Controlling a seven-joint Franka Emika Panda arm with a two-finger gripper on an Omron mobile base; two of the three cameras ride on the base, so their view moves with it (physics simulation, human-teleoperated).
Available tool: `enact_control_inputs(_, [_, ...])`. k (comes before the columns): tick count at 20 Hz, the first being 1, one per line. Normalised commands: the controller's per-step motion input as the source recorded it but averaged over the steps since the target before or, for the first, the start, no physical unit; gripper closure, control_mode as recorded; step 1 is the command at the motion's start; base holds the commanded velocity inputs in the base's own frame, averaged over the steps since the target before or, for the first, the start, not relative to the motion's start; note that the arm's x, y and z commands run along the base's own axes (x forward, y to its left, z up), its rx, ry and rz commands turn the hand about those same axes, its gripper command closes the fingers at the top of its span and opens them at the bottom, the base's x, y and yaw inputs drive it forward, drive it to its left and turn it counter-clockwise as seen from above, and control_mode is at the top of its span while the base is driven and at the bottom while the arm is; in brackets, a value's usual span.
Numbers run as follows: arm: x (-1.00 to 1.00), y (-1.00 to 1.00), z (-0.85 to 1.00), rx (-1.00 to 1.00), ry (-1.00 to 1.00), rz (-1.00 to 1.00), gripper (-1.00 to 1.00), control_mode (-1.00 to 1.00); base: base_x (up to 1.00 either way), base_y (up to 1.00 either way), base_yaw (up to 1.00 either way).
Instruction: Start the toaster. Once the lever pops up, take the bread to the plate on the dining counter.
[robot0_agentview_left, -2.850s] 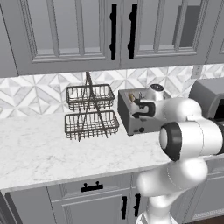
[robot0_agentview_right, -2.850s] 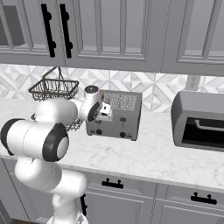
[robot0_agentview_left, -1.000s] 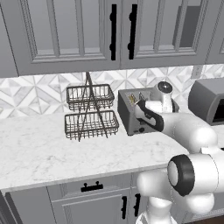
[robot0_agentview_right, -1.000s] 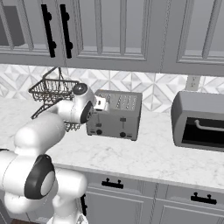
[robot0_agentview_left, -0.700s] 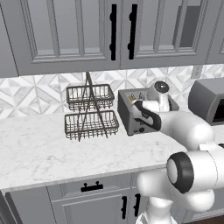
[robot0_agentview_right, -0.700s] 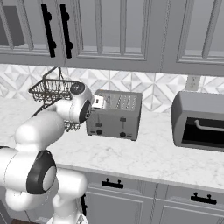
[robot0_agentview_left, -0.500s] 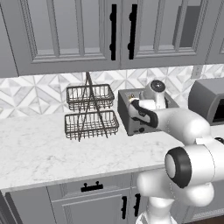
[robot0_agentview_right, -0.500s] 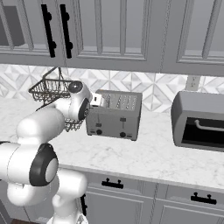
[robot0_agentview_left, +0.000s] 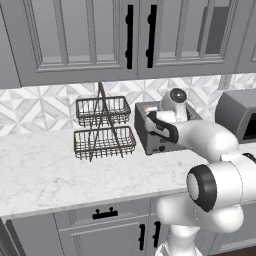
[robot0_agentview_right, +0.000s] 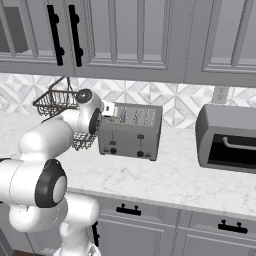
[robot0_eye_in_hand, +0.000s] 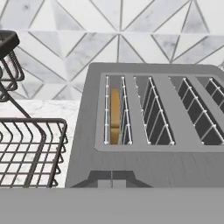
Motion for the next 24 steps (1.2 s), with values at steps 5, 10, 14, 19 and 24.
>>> enact_control_inputs(5, [0.26,-0.03,-0.15,0.00,0.00,0.00,1.00,-1.00,0.00,0.00,0.00])
enact_control_inputs(10, [0.39,-0.08,0.00,0.00,0.00,0.00,-1.00,-1.00,0.00,0.00,0.00])
enact_control_inputs(14, [0.22,-0.16,-0.06,0.00,0.00,0.00,-1.00,-1.00,0.00,0.00,0.00])
enact_control_inputs(19, [0.07,-0.01,-0.05,0.00,-0.04,0.00,-1.00,-1.00,0.00,0.00,0.00])
enact_control_inputs(24, [0.03,0.12,-0.07,0.00,-0.06,0.01,-1.00,-1.00,0.00,0.00,0.00])
